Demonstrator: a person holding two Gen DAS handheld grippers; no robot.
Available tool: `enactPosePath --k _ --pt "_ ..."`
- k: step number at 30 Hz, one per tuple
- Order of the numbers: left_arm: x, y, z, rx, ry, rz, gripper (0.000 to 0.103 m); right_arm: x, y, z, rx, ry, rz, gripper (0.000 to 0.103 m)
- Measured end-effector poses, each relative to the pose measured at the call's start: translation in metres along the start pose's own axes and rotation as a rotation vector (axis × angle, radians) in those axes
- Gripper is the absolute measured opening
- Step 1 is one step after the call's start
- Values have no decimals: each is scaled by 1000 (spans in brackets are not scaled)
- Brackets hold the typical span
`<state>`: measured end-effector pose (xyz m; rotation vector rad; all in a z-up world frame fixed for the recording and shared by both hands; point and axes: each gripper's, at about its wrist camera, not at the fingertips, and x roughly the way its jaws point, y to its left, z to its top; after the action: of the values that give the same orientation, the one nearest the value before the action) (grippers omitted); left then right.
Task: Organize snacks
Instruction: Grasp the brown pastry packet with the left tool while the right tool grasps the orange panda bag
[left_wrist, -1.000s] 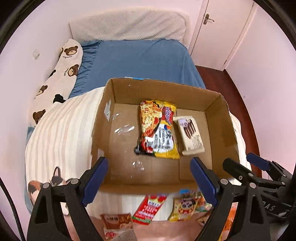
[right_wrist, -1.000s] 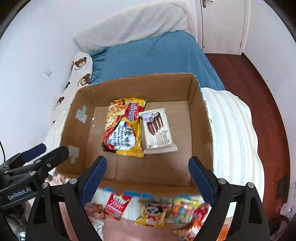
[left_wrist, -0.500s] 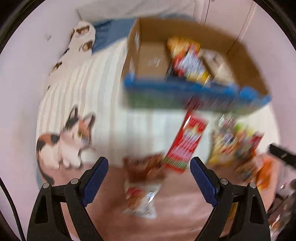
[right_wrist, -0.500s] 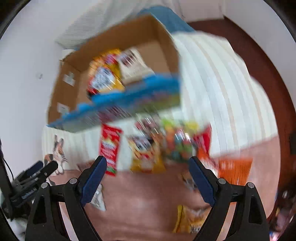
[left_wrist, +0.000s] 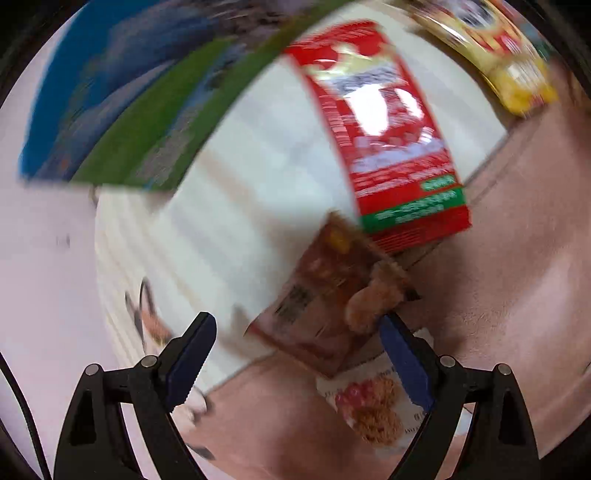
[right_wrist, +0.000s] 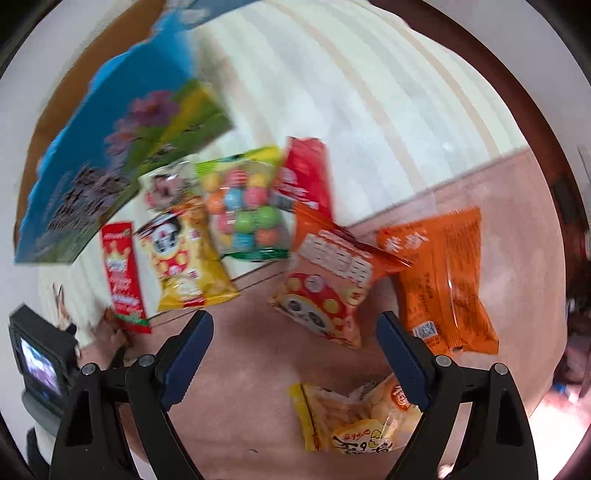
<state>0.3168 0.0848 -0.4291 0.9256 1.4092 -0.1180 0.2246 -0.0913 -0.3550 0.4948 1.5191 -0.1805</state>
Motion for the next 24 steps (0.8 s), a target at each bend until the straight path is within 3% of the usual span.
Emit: enactPosePath --k 1,3,5,6,7,8,12,14,16,18,22,24 --pt "1 -3 1 16 -4 4 90 5 -5 2 41 10 15 92" --pt "5 -4 2 4 -8 -17 70 15 -11 6 101 19 54 92" --pt "9 5 2 -84 18 -91 61 24 -11 10 123 17 57 91" --pt "8 14 2 -148 29 -134 61 31 -9 13 112 13 45 85" --pt "11 23 0 -227 40 -181 61 36 -7 15 94 10 9 79" --pt "14 35 -3 -315 55 -229 61 41 -6 16 83 10 -14 63" --pt "43 95 -35 -772 136 -512 61 49 -5 14 10 7 -61 55" --pt "59 112 -57 -942 157 -645 61 49 3 10 -52 21 -71 54" --pt "63 116 -68 -976 155 -670 61 54 16 2 -148 83 -53 53" --pt "57 113 -71 -927 137 -644 61 61 35 -8 -265 142 -49 53" --pt "43 91 -55 -758 134 -536 65 73 61 -18 -366 148 -93 55" --pt "47 80 -47 -704 154 -497 65 77 65 -18 -349 137 -102 65"
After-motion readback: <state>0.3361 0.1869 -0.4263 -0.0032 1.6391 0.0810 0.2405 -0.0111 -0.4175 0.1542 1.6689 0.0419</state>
